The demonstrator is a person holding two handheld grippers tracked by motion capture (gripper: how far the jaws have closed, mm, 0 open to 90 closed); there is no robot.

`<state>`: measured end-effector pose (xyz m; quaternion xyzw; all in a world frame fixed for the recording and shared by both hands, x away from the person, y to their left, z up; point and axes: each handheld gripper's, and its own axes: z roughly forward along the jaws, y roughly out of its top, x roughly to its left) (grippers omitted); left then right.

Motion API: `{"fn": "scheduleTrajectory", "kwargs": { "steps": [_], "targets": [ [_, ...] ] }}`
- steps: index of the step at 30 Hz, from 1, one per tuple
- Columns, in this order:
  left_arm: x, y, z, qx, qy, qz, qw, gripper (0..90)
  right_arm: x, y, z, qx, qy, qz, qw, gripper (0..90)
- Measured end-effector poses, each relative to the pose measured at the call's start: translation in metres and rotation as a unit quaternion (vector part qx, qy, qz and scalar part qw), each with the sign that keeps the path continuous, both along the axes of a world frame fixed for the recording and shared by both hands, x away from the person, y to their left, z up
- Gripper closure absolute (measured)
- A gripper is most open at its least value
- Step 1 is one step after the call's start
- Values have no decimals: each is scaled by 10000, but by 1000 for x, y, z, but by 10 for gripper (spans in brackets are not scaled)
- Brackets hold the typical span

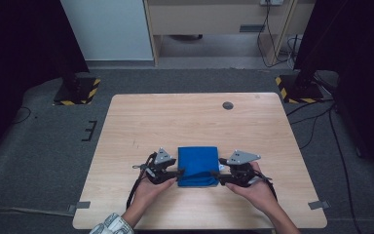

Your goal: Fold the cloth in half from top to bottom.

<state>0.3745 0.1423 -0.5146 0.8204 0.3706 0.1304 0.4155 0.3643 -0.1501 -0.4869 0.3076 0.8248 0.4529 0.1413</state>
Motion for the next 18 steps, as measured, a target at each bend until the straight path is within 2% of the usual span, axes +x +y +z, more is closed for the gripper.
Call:
{"fn": "scheduleTrajectory", "kwargs": {
  "steps": [4,8,11,13,18],
  "targets": [
    [-3,-2,-4,154,61,-98,9998,431,18,4,-8,-77,69,-381,9992,409],
    [-6,-1,-7,251,85,-152,9995,425,17,11,-25,-499,248,-309,9980,396],
    [-5,0,-5,207,60,-129,9997,414,11,11,-30,-696,235,-229,9970,383],
    [-5,0,-1,160,-29,-106,9998,376,9,9,-29,-683,192,-250,9972,347],
    [-4,8,15,-80,-327,92,9994,200,11,1,-15,-376,-69,-487,9981,205]
  ]
}}
